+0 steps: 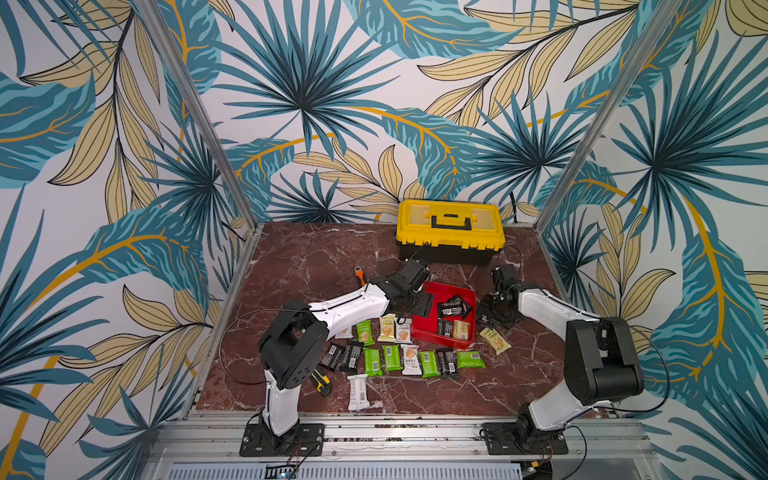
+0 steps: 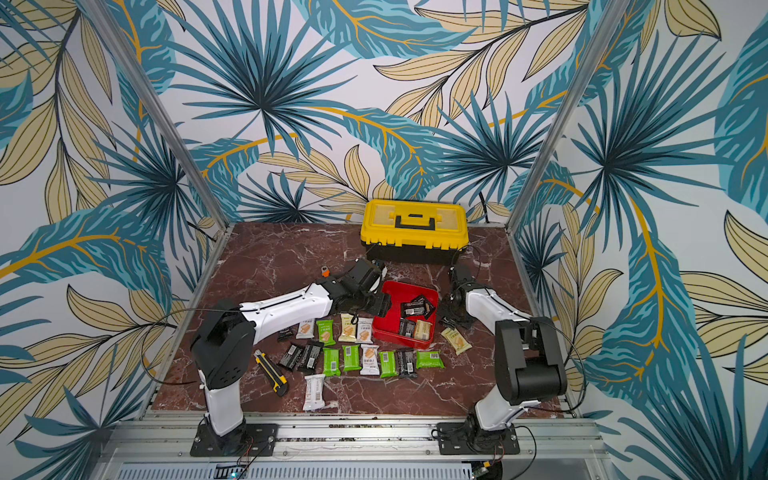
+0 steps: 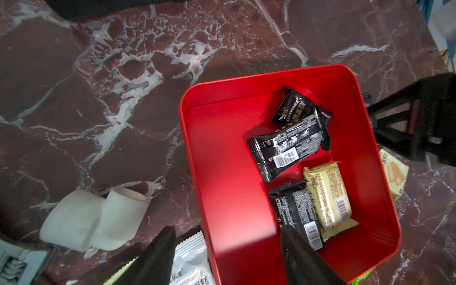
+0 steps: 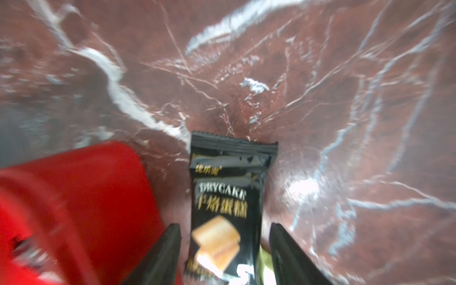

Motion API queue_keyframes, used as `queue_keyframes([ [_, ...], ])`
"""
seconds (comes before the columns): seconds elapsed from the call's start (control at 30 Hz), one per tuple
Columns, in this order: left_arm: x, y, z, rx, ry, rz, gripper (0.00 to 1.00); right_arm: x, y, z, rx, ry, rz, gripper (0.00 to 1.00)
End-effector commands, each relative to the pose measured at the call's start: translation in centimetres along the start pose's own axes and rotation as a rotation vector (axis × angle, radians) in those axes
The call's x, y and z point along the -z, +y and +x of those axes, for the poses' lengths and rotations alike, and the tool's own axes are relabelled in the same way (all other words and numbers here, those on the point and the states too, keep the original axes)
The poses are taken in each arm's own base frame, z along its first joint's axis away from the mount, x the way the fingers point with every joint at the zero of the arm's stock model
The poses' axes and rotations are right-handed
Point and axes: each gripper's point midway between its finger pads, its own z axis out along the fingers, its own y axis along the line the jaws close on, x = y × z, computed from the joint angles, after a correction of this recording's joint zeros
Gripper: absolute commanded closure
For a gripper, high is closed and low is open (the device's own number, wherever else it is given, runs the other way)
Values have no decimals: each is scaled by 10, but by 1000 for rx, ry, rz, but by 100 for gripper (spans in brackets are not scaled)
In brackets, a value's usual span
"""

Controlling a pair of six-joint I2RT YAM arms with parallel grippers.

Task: Take the cookies out of the storage box
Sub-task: Place the cookie at the center of the board, then adjust the storage box at the center of the board.

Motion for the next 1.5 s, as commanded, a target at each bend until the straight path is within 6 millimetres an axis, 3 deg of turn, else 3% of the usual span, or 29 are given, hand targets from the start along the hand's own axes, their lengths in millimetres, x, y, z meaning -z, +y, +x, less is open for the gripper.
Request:
queue_keyframes([
  [0.0,1,12,-6,66,5,-55,29,28,0,-6,11,-31,-21,36],
  [0.13,-5,22,0,102,29,-78,34,51,8,2,2,-13,-92,37],
  [0.33,-15,27,3,158,46,-65,42,80,53,25,83,32,-206,41],
  [0.53,-21,34,5,207,49,-77,50,91,90,35,90,10,-232,42],
  [1.17,-35,45,-7,331,22,-123,77,93,103,31,-10,1,-294,44],
  [1.47,-43,41,-6,415,26,-95,81,85,119,28,-87,14,-353,45],
])
